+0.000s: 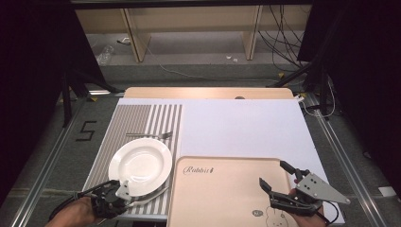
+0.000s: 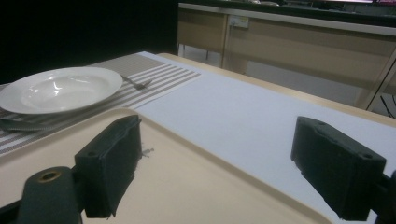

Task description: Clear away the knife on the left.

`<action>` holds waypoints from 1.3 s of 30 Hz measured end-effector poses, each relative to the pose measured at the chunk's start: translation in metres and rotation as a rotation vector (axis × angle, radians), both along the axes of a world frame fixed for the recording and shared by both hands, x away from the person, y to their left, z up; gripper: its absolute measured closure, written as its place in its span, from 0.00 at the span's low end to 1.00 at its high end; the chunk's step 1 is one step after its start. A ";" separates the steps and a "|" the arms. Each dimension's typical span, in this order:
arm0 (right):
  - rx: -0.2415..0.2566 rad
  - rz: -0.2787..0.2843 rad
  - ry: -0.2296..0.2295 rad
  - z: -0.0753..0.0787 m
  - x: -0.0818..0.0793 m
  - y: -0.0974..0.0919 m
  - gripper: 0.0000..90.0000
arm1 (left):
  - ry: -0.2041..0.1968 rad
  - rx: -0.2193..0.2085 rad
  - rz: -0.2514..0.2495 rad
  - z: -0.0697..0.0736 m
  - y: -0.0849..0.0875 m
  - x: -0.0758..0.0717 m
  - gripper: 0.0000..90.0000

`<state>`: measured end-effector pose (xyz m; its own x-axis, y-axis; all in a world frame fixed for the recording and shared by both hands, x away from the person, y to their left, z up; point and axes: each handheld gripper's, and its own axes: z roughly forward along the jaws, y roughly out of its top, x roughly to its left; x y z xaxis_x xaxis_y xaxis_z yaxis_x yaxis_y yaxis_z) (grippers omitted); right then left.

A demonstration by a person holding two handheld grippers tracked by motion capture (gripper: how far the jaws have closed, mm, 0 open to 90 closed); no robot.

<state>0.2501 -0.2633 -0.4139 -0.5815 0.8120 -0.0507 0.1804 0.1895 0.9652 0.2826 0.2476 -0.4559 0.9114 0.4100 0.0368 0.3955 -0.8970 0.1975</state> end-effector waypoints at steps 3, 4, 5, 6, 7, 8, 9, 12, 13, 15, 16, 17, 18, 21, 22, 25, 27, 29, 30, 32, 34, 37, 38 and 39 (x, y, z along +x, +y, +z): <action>-0.002 0.001 -0.003 0.000 0.000 0.000 0.19 | 0.007 -0.026 -0.001 0.006 -0.002 -0.001 0.88; -0.002 0.002 -0.002 0.000 0.000 0.000 0.19 | 0.005 -0.037 -0.002 0.008 -0.002 -0.001 0.88; -0.002 0.003 -0.002 0.000 0.000 0.000 0.19 | 0.005 -0.037 -0.002 0.008 -0.002 -0.001 0.88; -0.001 0.003 -0.004 0.000 0.000 0.000 0.19 | -0.004 -0.050 -0.014 0.012 -0.005 -0.002 0.88; -0.002 0.003 -0.004 0.000 0.000 0.000 0.19 | -0.013 -0.066 -0.013 0.014 -0.006 -0.002 0.88; -0.003 0.003 -0.002 0.000 0.000 0.000 0.19 | 0.000 -0.090 -0.011 0.016 -0.007 -0.002 0.88; -0.002 0.004 -0.001 0.000 0.000 0.000 0.19 | 0.002 -0.113 -0.018 0.018 -0.009 -0.003 0.88; -0.002 0.003 -0.001 0.000 0.000 0.000 0.19 | 0.018 -0.198 -0.016 0.025 -0.015 -0.003 0.88; -0.002 0.003 -0.001 0.000 0.000 0.000 0.19 | 0.018 -0.198 -0.016 0.025 -0.015 -0.003 0.88; -0.001 0.003 -0.001 0.000 0.000 0.000 0.19 | 0.041 -0.277 -0.001 0.030 -0.023 -0.001 0.88; -0.001 0.003 0.001 0.000 0.000 0.000 0.19 | 0.043 -0.299 0.014 0.031 -0.026 0.000 0.88; -0.001 0.003 0.001 0.000 0.000 0.000 0.19 | 0.051 -0.316 0.017 0.032 -0.030 0.002 0.88; 0.000 0.003 0.001 0.000 0.000 0.000 0.19 | 0.051 -0.316 0.017 0.032 -0.030 0.002 0.88; 0.000 0.001 0.003 0.000 0.000 -0.001 0.19 | 0.035 -0.379 0.016 0.039 -0.046 0.006 0.88; -0.002 0.000 0.004 0.000 0.000 -0.001 0.19 | 0.048 -0.395 0.008 0.041 -0.051 0.007 0.88; 0.000 -0.001 0.004 0.000 0.000 -0.001 0.19 | 0.061 -0.437 0.003 0.045 -0.064 0.010 0.88; 0.002 -0.001 0.003 0.000 0.000 -0.001 0.19 | 0.059 -0.440 0.002 0.046 -0.069 0.012 0.88; 0.003 0.000 -0.001 0.000 0.000 -0.001 0.19 | 0.066 -0.460 0.005 0.049 -0.080 0.018 0.88; 0.005 0.000 -0.001 0.000 0.000 -0.001 0.19 | 0.072 -0.467 0.012 0.049 -0.084 0.020 0.88; 0.006 0.000 0.000 0.001 0.000 -0.001 0.19 | 0.077 -0.468 0.014 0.050 -0.091 0.024 0.88; 0.004 0.001 -0.002 0.001 0.000 -0.001 0.19 | 0.082 -0.470 0.021 0.051 -0.096 0.028 0.88; 0.004 0.000 0.000 0.001 0.000 -0.002 0.19 | 0.089 -0.479 0.026 0.052 -0.102 0.032 0.88; 0.004 0.000 -0.002 0.001 0.000 -0.002 0.19 | 0.091 -0.485 0.029 0.051 -0.108 0.034 0.88; 0.005 -0.001 -0.001 0.001 0.000 -0.002 0.19 | 0.091 -0.485 0.029 0.051 -0.108 0.034 0.88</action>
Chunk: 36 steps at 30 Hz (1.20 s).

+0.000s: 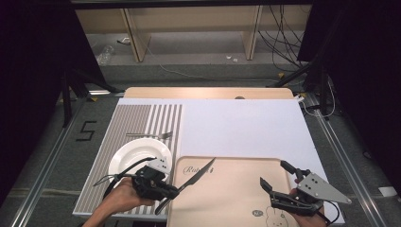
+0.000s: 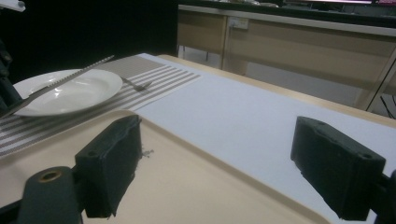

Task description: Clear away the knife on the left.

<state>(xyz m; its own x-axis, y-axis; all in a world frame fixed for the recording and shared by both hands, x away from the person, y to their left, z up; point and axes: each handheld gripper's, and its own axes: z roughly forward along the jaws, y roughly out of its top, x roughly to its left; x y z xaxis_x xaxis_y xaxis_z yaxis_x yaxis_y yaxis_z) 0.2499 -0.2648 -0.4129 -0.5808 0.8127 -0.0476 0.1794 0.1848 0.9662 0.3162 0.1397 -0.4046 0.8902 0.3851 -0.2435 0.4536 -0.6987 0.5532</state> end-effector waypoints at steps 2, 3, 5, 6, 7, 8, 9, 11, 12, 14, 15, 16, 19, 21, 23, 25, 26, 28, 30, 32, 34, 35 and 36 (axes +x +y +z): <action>0.001 -0.002 -0.001 0.000 0.000 0.000 0.19 | 0.007 -0.003 -0.008 -0.002 -0.009 0.001 0.88; 0.002 -0.003 -0.002 0.000 0.000 0.000 0.19 | 0.008 0.000 -0.012 -0.003 -0.011 0.002 0.88; 0.003 -0.003 -0.001 0.000 0.000 0.000 0.19 | 0.019 -0.003 -0.013 -0.005 -0.016 0.003 0.88; 0.004 -0.003 -0.002 0.000 0.000 0.000 0.19 | 0.021 -0.006 -0.012 -0.006 -0.018 0.003 0.88; 0.003 -0.003 -0.002 0.000 0.000 0.000 0.19 | 0.021 -0.006 -0.012 -0.006 -0.018 0.003 0.88; 0.003 -0.003 -0.002 0.000 0.000 0.000 0.19 | 0.023 -0.005 -0.011 -0.007 -0.019 0.003 0.88; 0.002 -0.002 -0.001 0.000 -0.001 0.000 0.19 | 0.033 -0.002 -0.013 -0.009 -0.022 0.004 0.88; 0.004 -0.002 -0.002 0.000 0.000 0.000 0.19 | 0.045 0.002 -0.013 -0.011 -0.025 0.004 0.88; 0.004 -0.002 -0.002 0.000 0.000 0.000 0.19 | 0.045 0.002 -0.013 -0.011 -0.025 0.004 0.88; 0.007 -0.003 -0.006 0.000 0.000 0.000 0.19 | 0.058 0.010 -0.016 -0.015 -0.031 0.003 0.88; 0.007 -0.003 -0.007 0.000 0.000 0.000 0.19 | 0.057 0.016 -0.017 -0.016 -0.033 0.002 0.88; 0.005 -0.002 -0.005 0.001 -0.001 0.000 0.19 | 0.059 0.023 -0.021 -0.017 -0.036 0.002 0.88; 0.004 0.000 -0.007 0.001 -0.001 0.000 0.19 | 0.074 0.029 -0.032 -0.020 -0.041 0.000 0.88; 0.006 -0.001 -0.008 0.000 0.000 0.000 0.19 | 0.084 0.039 -0.035 -0.023 -0.045 -0.002 0.88; 0.005 -0.002 -0.008 0.000 0.000 0.000 0.19 | 0.088 0.051 -0.040 -0.026 -0.048 -0.002 0.88; 0.004 0.001 -0.010 0.001 -0.001 0.000 0.19 | 0.101 0.061 -0.047 -0.029 -0.052 -0.003 0.88; 0.004 0.001 -0.010 0.001 -0.001 0.000 0.19 | 0.101 0.061 -0.047 -0.029 -0.052 -0.003 0.88; -0.001 0.003 -0.011 0.001 -0.001 0.000 0.19 | 0.104 0.079 -0.055 -0.032 -0.055 -0.004 0.88; -0.003 0.003 -0.011 0.001 -0.001 0.000 0.19 | 0.110 0.087 -0.060 -0.034 -0.058 -0.005 0.88; -0.003 0.004 -0.011 0.001 -0.001 0.000 0.19 | 0.119 0.092 -0.067 -0.036 -0.059 -0.004 0.88; -0.006 0.003 -0.007 0.001 -0.001 0.000 0.19 | 0.111 0.106 -0.065 -0.037 -0.060 -0.004 0.88; -0.007 0.004 -0.006 0.001 -0.001 0.000 0.19 | 0.116 0.108 -0.063 -0.038 -0.060 -0.003 0.88; -0.005 0.005 -0.007 0.001 -0.001 0.001 0.19 | 0.128 0.111 -0.058 -0.040 -0.061 -0.003 0.88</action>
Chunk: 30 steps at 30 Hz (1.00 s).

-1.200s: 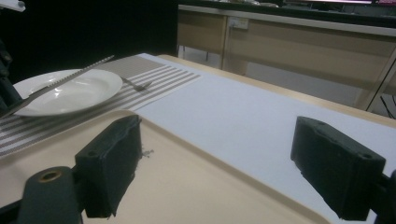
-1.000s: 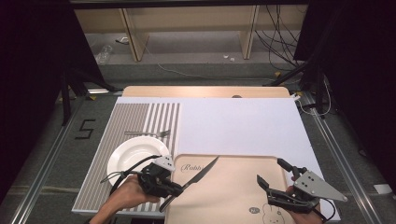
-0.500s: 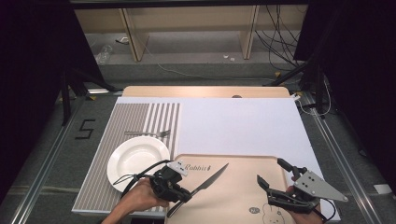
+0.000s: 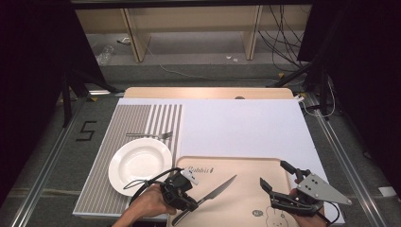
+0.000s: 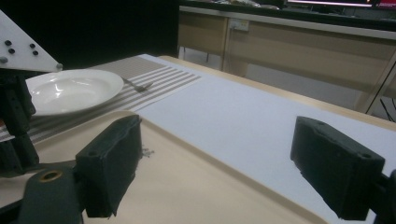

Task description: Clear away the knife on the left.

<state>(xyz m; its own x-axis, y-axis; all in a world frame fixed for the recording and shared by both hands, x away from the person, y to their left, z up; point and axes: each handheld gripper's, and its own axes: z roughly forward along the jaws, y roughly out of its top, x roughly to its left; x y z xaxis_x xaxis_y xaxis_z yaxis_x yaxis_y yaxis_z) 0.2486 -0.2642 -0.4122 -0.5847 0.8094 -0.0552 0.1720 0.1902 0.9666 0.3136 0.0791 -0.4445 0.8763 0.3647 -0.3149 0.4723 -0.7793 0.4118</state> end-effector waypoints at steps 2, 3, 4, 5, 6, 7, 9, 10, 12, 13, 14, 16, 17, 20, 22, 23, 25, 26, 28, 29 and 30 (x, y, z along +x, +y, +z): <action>-0.002 -0.001 0.000 0.000 0.000 0.000 0.19 | 0.003 0.008 0.001 -0.002 -0.001 0.000 0.88; 0.001 -0.001 -0.001 0.000 0.000 0.000 0.19 | 0.006 0.011 0.003 -0.004 -0.002 0.000 0.88; 0.001 -0.001 -0.001 0.000 0.000 0.000 0.19 | 0.006 0.011 0.003 -0.004 -0.002 0.000 0.88; 0.003 0.001 -0.005 0.000 0.000 -0.001 0.19 | 0.017 0.018 -0.002 -0.006 -0.004 0.001 0.88; 0.003 0.001 -0.005 0.000 0.000 -0.001 0.19 | 0.017 0.018 -0.002 -0.006 -0.004 0.001 0.88; 0.002 0.001 -0.004 0.000 0.000 0.000 0.19 | 0.025 0.023 -0.002 -0.008 -0.005 0.000 0.88; 0.002 0.001 -0.003 0.000 0.000 0.000 0.19 | 0.027 0.026 -0.005 -0.009 -0.006 0.000 0.88; 0.002 0.001 -0.004 0.000 0.000 0.000 0.19 | 0.026 0.028 -0.005 -0.009 -0.006 0.000 0.88; 0.003 0.001 -0.003 0.000 0.000 0.000 0.19 | 0.031 0.033 -0.003 -0.010 -0.007 0.001 0.88; 0.002 0.000 -0.003 0.000 0.000 0.000 0.19 | 0.033 0.034 -0.002 -0.011 -0.007 0.001 0.88; -0.002 0.000 0.000 0.000 0.000 0.000 0.19 | 0.036 0.038 -0.003 -0.012 -0.007 0.000 0.88; -0.002 0.000 0.001 0.000 0.000 0.000 0.19 | 0.040 0.038 0.002 -0.013 -0.008 0.000 0.88; -0.002 0.001 0.002 0.000 0.000 0.000 0.19 | 0.042 0.053 -0.009 -0.014 -0.009 -0.001 0.88; -0.002 0.000 0.001 0.000 0.000 0.000 0.19 | 0.045 0.062 -0.011 -0.015 -0.009 -0.001 0.88; 0.003 0.001 -0.003 0.000 0.001 0.000 0.19 | 0.047 0.078 -0.012 -0.018 -0.009 -0.001 0.88; 0.003 0.001 -0.003 0.000 0.001 0.000 0.19 | 0.047 0.084 -0.013 -0.018 -0.009 -0.001 0.88; -0.003 0.001 0.001 0.000 0.000 0.000 0.19 | 0.048 0.090 -0.011 -0.020 -0.009 -0.002 0.88; -0.003 0.001 0.001 0.000 0.000 0.000 0.19 | 0.048 0.090 -0.011 -0.020 -0.009 -0.002 0.88; -0.001 0.002 0.001 0.000 0.000 0.000 0.19 | 0.049 0.090 -0.010 -0.020 -0.009 -0.002 0.88; -0.002 0.002 0.001 0.000 0.000 0.000 0.19 | 0.047 0.091 -0.012 -0.020 -0.009 -0.002 0.88; -0.002 0.002 0.002 0.000 0.000 0.000 0.19 | 0.047 0.091 -0.011 -0.020 -0.009 -0.002 0.88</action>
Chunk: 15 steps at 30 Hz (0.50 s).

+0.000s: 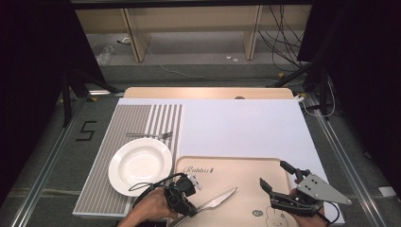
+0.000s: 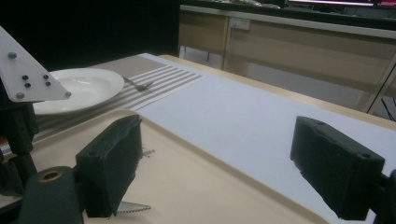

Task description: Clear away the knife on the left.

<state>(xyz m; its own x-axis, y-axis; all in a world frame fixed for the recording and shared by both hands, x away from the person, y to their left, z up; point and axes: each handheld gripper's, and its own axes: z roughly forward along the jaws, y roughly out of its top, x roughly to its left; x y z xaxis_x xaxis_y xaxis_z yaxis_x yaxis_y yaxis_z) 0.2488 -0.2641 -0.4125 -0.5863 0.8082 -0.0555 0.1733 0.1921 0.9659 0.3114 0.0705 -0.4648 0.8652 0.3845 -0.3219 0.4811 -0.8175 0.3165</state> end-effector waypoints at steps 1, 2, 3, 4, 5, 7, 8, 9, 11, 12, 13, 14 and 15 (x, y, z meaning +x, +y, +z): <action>0.000 0.000 0.000 0.000 0.000 0.000 0.19 | -0.001 -0.002 0.006 0.000 0.000 0.000 0.87; 0.000 0.000 0.000 0.000 0.000 0.000 0.19 | -0.012 -0.008 0.011 0.001 0.000 0.000 0.86; 0.000 0.000 0.000 0.000 0.000 0.000 0.19 | -0.012 -0.008 0.011 0.001 0.000 0.000 0.84; -0.001 0.000 0.001 0.000 0.000 0.000 0.19 | -0.017 -0.036 0.024 0.004 0.001 0.001 0.77; -0.001 0.000 0.001 0.000 0.000 0.000 0.19 | -0.017 -0.036 0.024 0.004 0.001 0.001 0.72; 0.000 0.000 0.000 0.000 0.000 0.000 0.19 | -0.028 -0.058 0.034 0.009 0.001 0.001 0.62; 0.000 0.000 0.001 0.000 0.000 0.000 0.19 | -0.046 -0.068 0.038 0.012 0.001 0.000 0.62; -0.001 0.000 0.001 0.000 0.000 0.000 0.19 | -0.072 -0.080 0.042 0.017 0.000 -0.001 0.52; 0.000 0.001 -0.002 0.000 0.001 0.000 0.19 | -0.107 -0.078 0.048 0.020 -0.002 -0.005 0.44; 0.000 0.001 -0.002 0.000 0.001 0.000 0.19 | -0.107 -0.078 0.048 0.020 -0.002 -0.005 0.41; -0.002 0.000 -0.001 0.000 0.000 0.000 0.19 | -0.120 -0.073 0.053 0.021 -0.003 -0.006 0.41; -0.001 0.000 0.001 0.000 0.000 0.000 0.19 | -0.142 -0.091 0.060 0.024 -0.005 -0.009 0.35; -0.001 0.000 0.001 0.000 0.000 0.000 0.20 | -0.142 -0.091 0.060 0.024 -0.005 -0.009 0.34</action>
<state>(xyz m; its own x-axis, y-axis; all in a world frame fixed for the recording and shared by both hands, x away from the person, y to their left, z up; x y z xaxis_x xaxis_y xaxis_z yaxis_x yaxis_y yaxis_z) 0.2488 -0.2642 -0.4126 -0.5861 0.8084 -0.0557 0.1745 0.1930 0.9656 0.3023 0.0656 -0.4409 0.8808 0.4116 -0.2338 0.4733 -0.7538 0.4558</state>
